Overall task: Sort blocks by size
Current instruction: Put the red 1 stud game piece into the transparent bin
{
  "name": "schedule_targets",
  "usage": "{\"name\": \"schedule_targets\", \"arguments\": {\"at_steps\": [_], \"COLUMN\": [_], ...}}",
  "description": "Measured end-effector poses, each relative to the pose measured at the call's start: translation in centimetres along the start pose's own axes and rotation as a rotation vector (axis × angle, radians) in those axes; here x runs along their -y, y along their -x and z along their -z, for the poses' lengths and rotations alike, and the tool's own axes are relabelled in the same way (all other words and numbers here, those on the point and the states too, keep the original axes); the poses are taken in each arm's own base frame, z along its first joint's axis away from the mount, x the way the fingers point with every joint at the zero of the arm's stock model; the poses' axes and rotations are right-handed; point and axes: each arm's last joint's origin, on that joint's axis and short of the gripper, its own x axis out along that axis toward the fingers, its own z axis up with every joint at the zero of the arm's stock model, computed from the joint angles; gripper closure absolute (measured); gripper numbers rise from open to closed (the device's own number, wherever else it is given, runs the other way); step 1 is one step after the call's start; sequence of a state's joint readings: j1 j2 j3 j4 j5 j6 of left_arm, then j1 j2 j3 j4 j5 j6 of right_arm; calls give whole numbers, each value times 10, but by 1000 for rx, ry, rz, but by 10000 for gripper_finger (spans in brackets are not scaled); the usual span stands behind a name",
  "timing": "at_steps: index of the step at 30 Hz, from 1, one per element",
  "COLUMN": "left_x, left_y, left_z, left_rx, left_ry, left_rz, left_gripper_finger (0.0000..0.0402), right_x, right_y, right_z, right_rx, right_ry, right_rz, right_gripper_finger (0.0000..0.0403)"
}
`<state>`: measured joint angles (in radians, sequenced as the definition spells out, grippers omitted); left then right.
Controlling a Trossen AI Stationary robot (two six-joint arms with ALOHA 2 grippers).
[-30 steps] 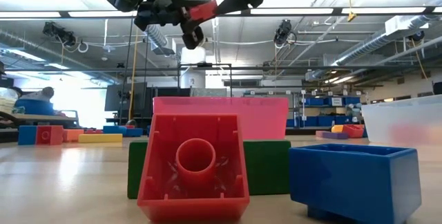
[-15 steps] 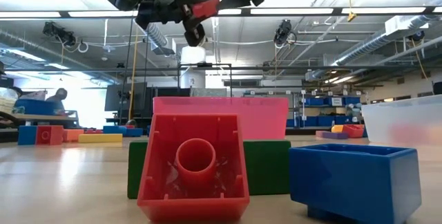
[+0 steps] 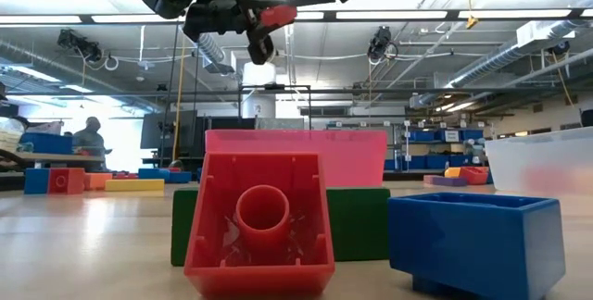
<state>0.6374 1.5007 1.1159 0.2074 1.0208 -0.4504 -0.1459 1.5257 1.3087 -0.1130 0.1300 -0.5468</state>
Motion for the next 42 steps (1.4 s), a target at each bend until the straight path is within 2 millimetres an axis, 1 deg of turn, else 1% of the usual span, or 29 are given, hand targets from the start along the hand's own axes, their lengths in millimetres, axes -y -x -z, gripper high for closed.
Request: {"name": "schedule_targets", "arguments": {"at_steps": [6, 11, 13, 16, 18, 19, 23, 27, 32, 35, 39, 42], "left_x": [6, 9, 9, 9, 10, 10, 9, 8, 7, 6, 2, 0], "left_y": [-6, -9, -10, -12, -13, -14, -14, -14, -14, -14, -12, -11], "left_z": [2, 3, 3, 3, 3, 3, 2, -1, -2, -3, -5, -6], "left_rx": [-34, -44, -38, -28, -23, -18, 20, 61, 92, 111, 145, 163], "left_ry": [25, 22, 21, 21, 18, 15, 21, -9, -29, -138, -263, -348], "left_rz": [83, 100, 89, 65, 55, 48, -18, -80, -134, -194, -326, -438], "left_gripper_finger": [263, 263, 263, 260, 252, 248, 224, 198, 166, 156, 154, 154], "right_x": [0, -1, -1, -1, -2, -2, -1, -3, 0, 2, 6, 6], "right_y": [0, 0, 0, 0, -1, -1, -1, -1, 12, 24, 52, 77], "right_z": [0, 0, 0, 1, 2, 2, 3, 6, 11, 13, 16, 25], "right_rx": [33, 49, 48, 40, 34, 31, 10, -32, -147, -216, -322, -451], "right_ry": [9, 13, 14, 36, 40, 40, 33, 34, 37, -18, -197, -407], "right_rz": [-54, -85, -86, -92, -95, -96, -75, -76, -19, 7, 40, 63], "right_gripper_finger": [301, 317, 330, 364, 386, 389, 385, 390, 390, 390, 390, 390]}}
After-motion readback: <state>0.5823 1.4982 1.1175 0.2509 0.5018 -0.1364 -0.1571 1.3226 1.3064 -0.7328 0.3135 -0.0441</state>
